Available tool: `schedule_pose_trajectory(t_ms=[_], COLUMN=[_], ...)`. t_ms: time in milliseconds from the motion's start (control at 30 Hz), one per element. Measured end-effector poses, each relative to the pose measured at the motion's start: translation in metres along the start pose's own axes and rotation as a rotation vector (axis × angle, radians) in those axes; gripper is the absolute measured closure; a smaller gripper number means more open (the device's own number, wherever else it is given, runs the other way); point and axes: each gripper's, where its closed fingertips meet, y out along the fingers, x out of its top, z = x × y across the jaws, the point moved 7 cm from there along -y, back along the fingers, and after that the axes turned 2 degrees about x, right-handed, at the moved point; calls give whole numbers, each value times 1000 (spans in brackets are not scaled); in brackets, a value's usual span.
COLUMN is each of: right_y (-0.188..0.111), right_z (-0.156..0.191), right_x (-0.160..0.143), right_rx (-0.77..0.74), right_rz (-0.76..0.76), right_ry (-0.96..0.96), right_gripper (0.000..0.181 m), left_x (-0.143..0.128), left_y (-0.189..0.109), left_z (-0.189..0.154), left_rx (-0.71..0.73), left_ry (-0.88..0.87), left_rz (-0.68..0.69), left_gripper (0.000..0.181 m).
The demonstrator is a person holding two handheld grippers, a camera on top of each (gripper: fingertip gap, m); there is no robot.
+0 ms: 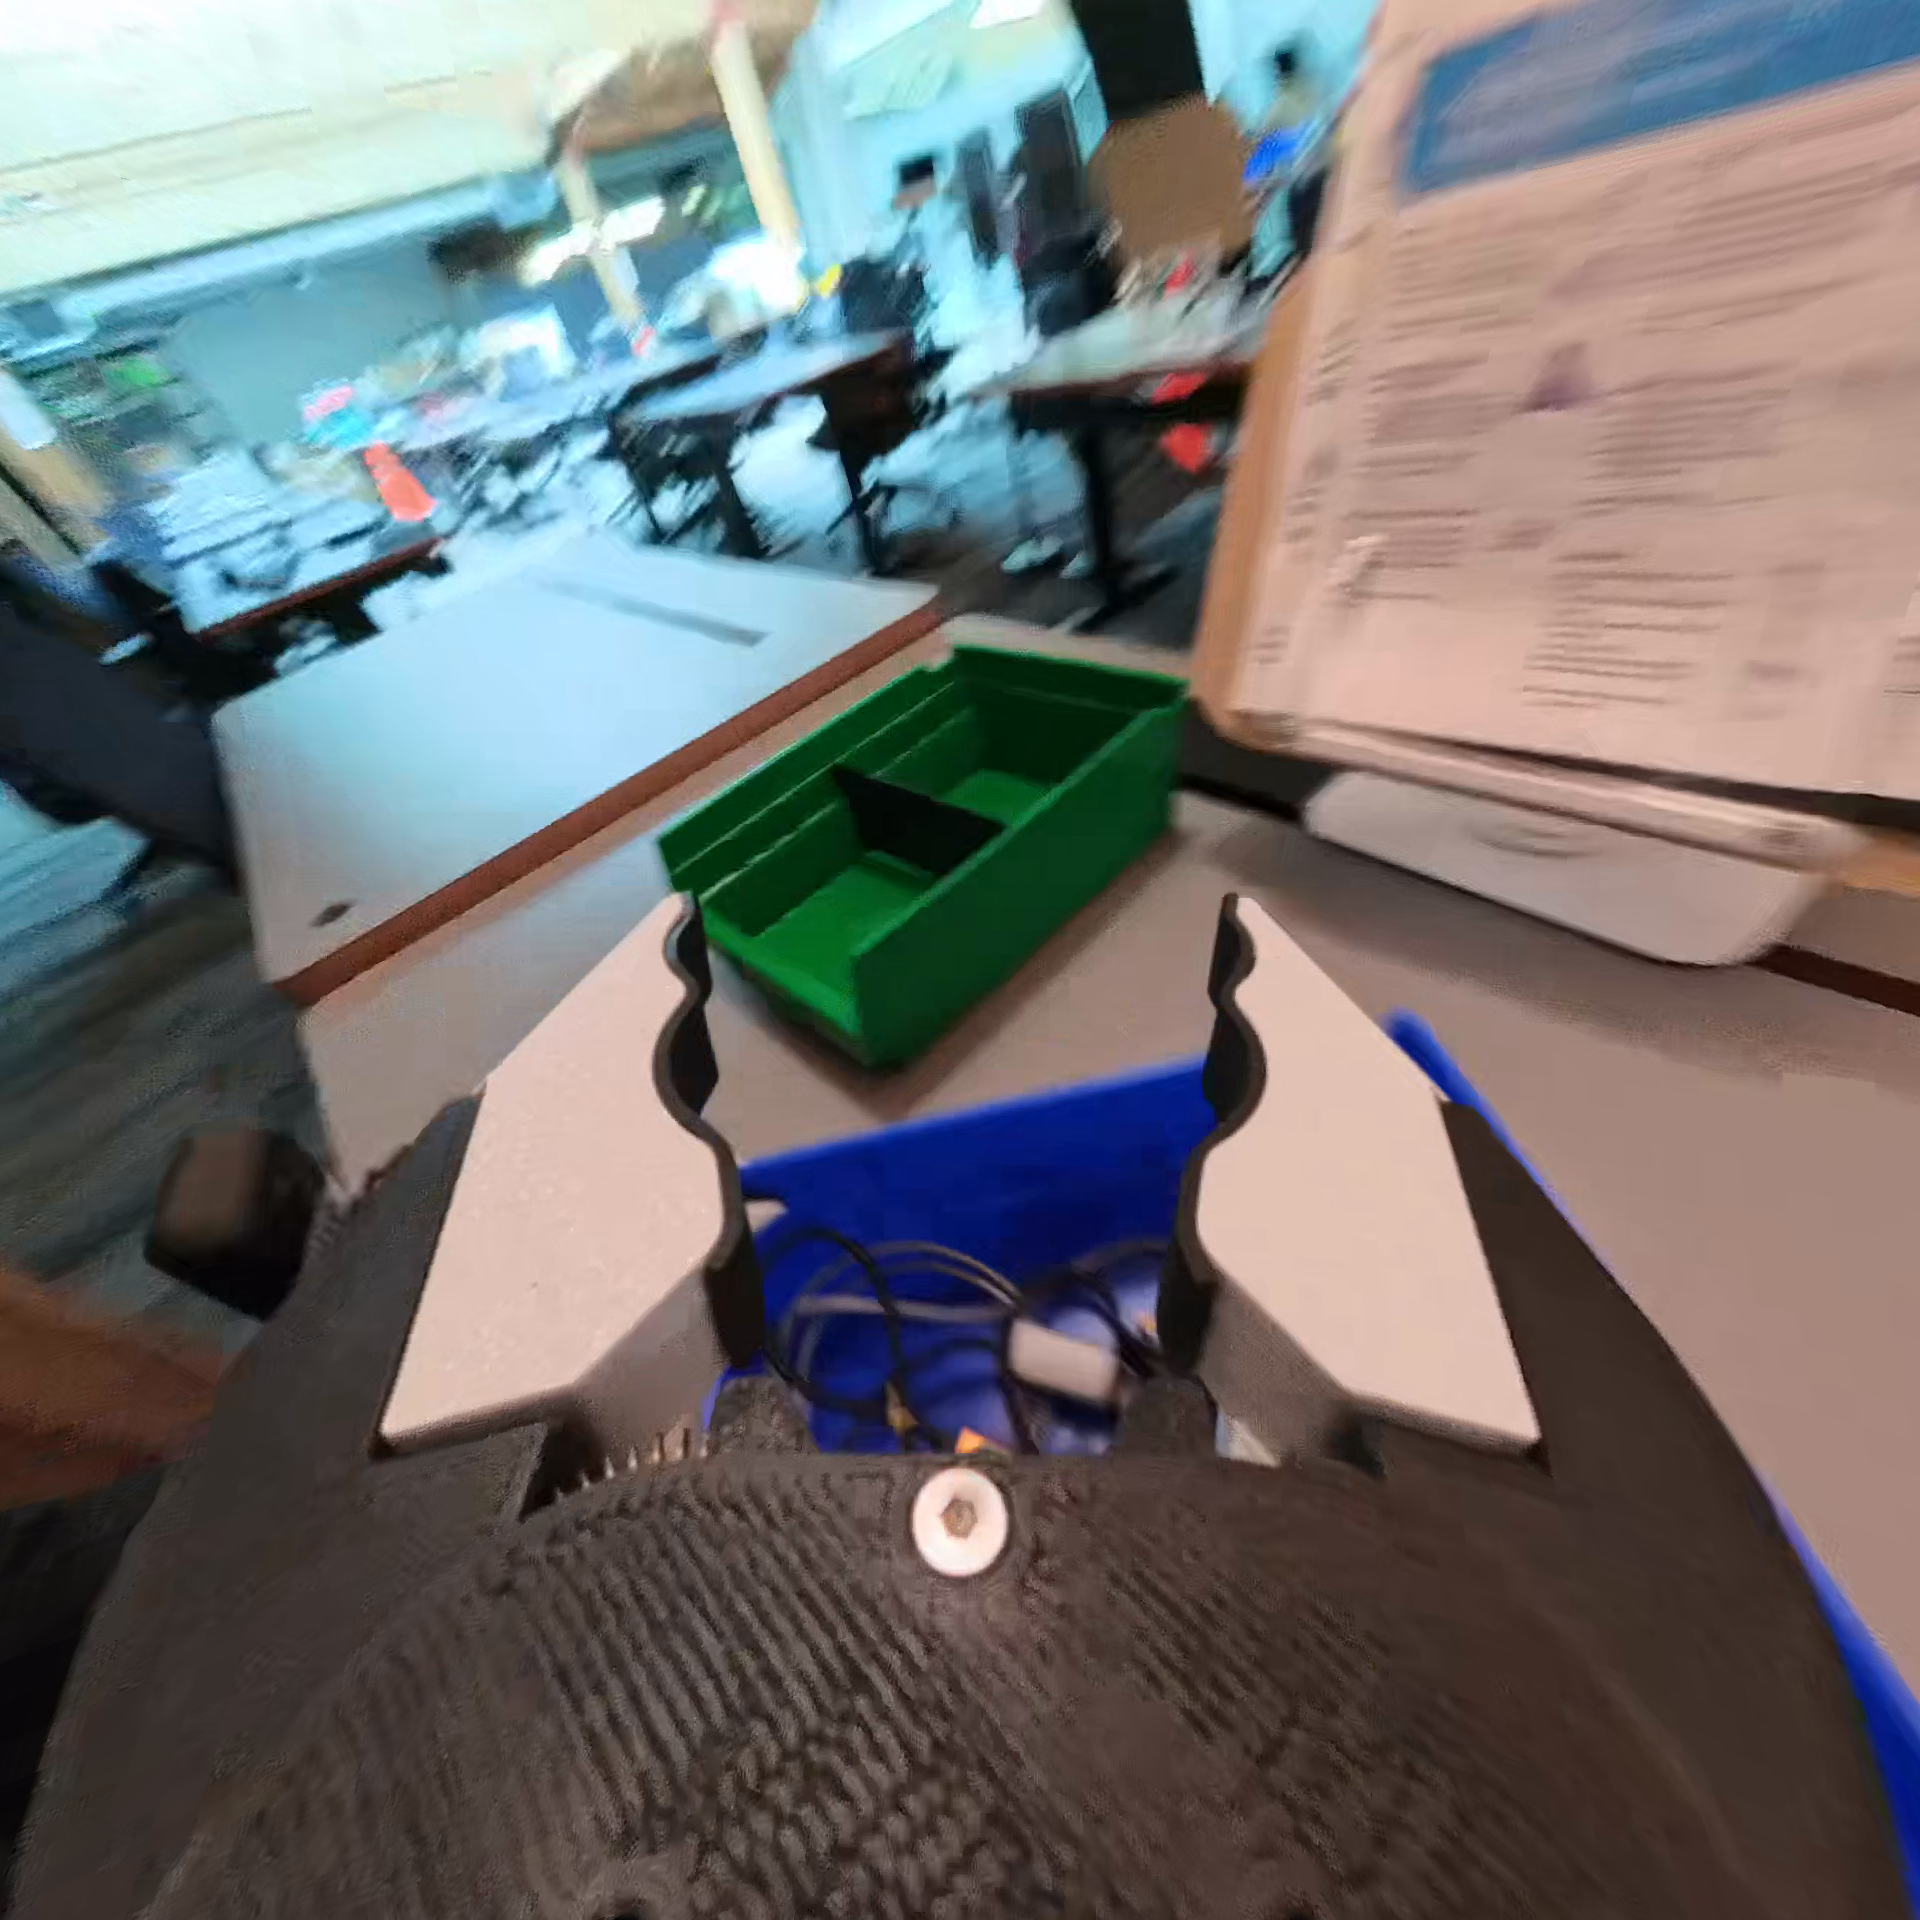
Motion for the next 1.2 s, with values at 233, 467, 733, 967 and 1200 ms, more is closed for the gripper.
schedule_pose_trajectory(t_ms=[233, 467, 733, 967, 1200], right_y=[211, 287, 289, 238, 79], right_z=[-8, -4, -15, -5, -48], right_x=[-38, -123, -131, -49, 53], right_rx=[-83, -196, -253, -48, -77], right_rz=[515, 785, 813, 701, 432], right_ry=[143, 195, 107, -19, -112], right_gripper=[81, 102, 163, 166, 170], left_x=[-2, -6, -7, -9, -18], left_y=[-10, -18, -20, -31, -58], left_z=[-4, 4, 5, 3, 17], left_rx=[69, 101, 110, 140, 241], left_ry=[107, 135, 149, 186, 168], left_rz=[-16, -16, -15, -10, 38], left_gripper=[176, 175, 175, 175, 175])
